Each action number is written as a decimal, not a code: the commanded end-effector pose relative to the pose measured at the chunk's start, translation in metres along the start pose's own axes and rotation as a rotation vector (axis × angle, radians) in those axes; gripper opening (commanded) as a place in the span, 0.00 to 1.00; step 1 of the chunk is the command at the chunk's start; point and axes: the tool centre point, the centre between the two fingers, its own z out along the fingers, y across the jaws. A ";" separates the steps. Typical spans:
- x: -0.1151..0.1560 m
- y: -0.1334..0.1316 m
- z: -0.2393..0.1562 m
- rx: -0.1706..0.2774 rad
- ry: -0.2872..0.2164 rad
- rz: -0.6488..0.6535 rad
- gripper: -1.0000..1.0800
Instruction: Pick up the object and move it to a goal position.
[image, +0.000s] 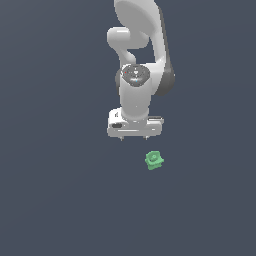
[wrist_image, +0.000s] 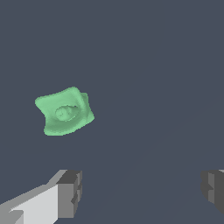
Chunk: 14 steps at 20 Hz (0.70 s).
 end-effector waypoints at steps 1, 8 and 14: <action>0.000 0.000 0.000 0.000 0.000 0.000 0.96; -0.003 -0.023 0.008 0.020 -0.029 -0.009 0.96; -0.004 -0.025 0.009 0.022 -0.032 -0.008 0.96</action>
